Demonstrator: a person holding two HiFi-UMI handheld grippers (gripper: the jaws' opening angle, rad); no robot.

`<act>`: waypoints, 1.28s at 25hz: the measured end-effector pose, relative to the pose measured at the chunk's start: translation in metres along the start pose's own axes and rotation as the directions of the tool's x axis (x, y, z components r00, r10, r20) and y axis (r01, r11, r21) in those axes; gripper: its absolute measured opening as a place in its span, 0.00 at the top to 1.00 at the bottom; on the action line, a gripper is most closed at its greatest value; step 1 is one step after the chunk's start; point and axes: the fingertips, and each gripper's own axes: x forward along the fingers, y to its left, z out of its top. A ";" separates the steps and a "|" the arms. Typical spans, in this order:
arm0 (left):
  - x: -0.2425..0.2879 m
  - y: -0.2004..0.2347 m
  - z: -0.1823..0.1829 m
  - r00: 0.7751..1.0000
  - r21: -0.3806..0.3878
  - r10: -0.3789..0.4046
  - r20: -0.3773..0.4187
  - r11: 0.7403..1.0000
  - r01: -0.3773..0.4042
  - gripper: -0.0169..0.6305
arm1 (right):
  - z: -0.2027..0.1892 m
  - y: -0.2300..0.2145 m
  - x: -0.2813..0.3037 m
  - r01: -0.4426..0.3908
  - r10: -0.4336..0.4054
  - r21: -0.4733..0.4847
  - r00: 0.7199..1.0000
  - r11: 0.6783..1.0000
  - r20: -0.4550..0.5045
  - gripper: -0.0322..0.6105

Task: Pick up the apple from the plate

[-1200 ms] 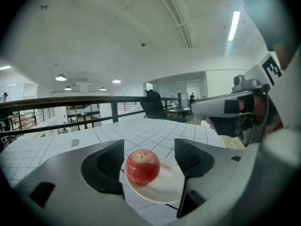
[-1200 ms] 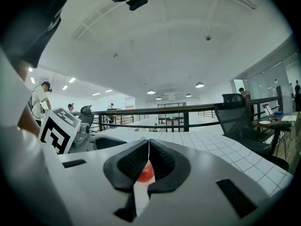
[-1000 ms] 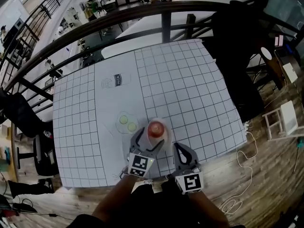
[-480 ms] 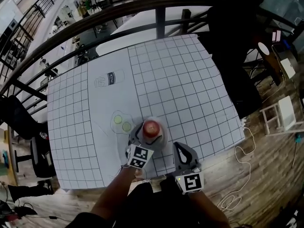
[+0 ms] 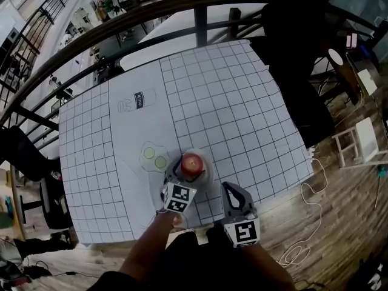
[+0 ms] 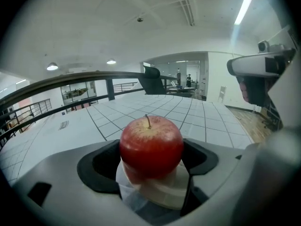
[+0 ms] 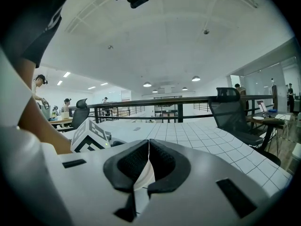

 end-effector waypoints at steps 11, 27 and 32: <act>-0.004 0.001 0.004 1.000 0.034 -0.010 0.009 0.999 0.010 0.33 | -0.002 0.001 0.001 -0.003 0.003 -0.002 1.000 1.000 -0.008 0.91; -0.058 0.003 0.080 0.989 0.066 -0.035 0.144 0.998 0.026 0.33 | 0.002 -0.004 -0.005 0.031 -0.032 -0.021 0.999 0.999 -0.024 0.91; -0.084 0.006 0.110 0.984 0.078 -0.021 0.178 0.997 0.008 0.33 | 0.014 0.002 -0.003 0.023 -0.023 -0.054 1.000 0.998 0.015 0.91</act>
